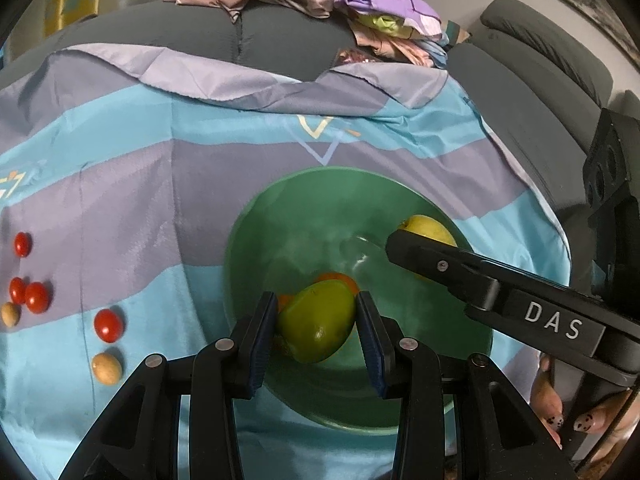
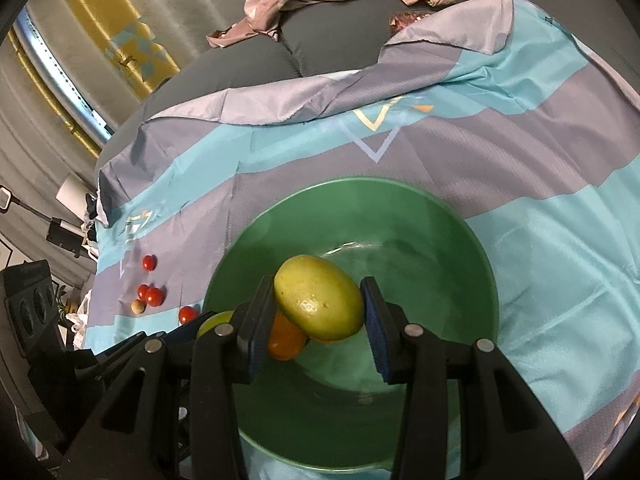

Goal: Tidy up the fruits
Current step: 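Open both tools to drop the pear and apple into the green bowl, then move both open tools from the bowl toward the small fruits by the tomatoes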

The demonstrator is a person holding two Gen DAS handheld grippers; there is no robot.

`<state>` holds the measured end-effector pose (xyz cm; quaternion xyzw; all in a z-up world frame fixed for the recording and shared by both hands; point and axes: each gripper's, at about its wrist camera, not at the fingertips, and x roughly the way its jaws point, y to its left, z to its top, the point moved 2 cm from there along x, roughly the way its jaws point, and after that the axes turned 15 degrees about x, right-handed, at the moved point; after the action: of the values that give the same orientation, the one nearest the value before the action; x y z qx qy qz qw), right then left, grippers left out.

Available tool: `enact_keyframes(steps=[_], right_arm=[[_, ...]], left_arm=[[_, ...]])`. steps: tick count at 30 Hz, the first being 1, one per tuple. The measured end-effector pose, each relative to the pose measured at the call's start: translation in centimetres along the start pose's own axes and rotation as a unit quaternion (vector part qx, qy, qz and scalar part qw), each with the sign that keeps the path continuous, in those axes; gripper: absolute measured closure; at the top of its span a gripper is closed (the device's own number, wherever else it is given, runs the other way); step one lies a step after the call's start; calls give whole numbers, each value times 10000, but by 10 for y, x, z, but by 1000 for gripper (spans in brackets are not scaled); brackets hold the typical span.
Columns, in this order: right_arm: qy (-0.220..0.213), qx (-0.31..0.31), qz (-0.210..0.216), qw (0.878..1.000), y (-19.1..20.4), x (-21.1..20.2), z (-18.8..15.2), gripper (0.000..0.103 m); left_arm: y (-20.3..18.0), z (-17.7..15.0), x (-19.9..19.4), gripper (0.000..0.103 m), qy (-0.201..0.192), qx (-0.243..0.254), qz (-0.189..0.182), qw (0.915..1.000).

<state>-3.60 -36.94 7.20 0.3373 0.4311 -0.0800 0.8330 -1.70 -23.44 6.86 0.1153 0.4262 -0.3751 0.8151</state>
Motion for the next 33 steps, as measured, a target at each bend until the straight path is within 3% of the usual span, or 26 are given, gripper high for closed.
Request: enact_keyframes(steps=[5,8,11,15,18,23,26,29,33], right_arm=[[-3,19,-183,9998,-2,2,0,58],[-76,62,-117,9999,-2,-3,1,48],[-177,49,-16,9998,1,-9,1,36],[-321,-48,102,9994,14,-16,-2,36],[-372,-188,222,9989,29,-18,-7,36],[-355,-591,401,9968,65,-15,-23,36],[-212,-836,545,9948,91,-8,-37,36],[88,-1065,758,9914,115,5,-53,37],[508,-1383,730,9864,143,36,-77,40]], left_arm=[[-3,0,3,63,18,1,-4,10000],[-1,1,-3,62,-71,-98,-112,9999],[7,0,-18,51,-193,-239,-230,9993],[35,-8,-50,51,-364,-432,-12,9984],[69,-20,-79,50,-459,-602,410,9963],[141,-51,-121,50,-436,-1145,1194,9853],[184,-77,-137,50,-401,-1593,1564,9739],[215,-98,-137,50,-413,-1947,1676,9656],[243,-115,-121,51,-289,-2351,1528,9595]])
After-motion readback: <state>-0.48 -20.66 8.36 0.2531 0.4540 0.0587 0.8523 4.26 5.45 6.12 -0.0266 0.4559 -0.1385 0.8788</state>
